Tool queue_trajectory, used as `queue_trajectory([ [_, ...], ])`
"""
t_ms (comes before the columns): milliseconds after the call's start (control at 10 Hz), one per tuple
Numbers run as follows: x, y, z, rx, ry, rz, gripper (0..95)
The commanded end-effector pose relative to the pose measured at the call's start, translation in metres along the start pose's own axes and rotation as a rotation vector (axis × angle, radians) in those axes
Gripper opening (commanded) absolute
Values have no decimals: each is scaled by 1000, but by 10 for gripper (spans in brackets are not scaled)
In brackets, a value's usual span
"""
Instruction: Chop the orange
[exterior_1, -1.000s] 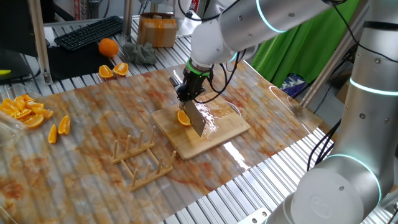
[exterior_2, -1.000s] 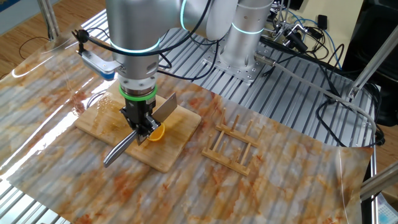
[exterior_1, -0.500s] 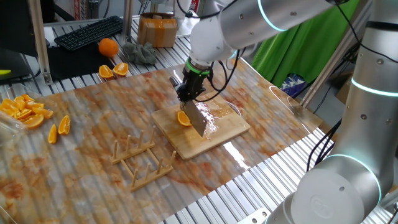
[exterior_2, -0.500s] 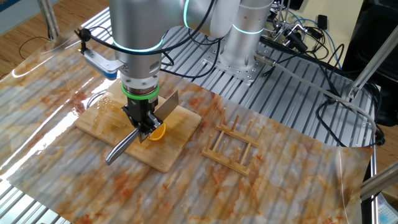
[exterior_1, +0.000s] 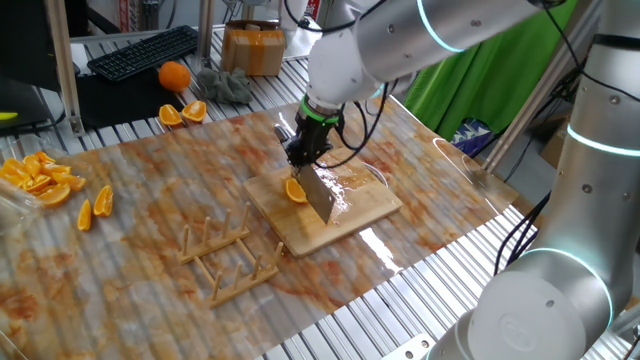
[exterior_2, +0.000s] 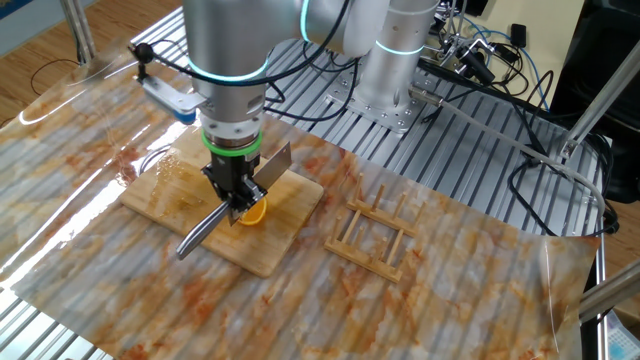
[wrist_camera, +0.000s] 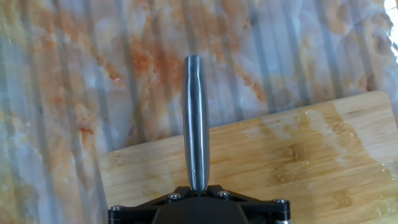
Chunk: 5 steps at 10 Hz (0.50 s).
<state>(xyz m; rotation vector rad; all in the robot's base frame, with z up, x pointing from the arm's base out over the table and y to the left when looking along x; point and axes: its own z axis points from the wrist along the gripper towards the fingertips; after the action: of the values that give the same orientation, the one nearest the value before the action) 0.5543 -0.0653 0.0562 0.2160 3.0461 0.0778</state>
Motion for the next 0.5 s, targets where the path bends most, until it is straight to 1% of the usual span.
queue_trajectory([
  [100,4,0,0,-9,-4,10,0],
  [300,8,1,9,-13,-20,15,0],
  [400,10,1,15,-16,-31,18,0],
  [500,12,2,21,-20,-34,24,0],
])
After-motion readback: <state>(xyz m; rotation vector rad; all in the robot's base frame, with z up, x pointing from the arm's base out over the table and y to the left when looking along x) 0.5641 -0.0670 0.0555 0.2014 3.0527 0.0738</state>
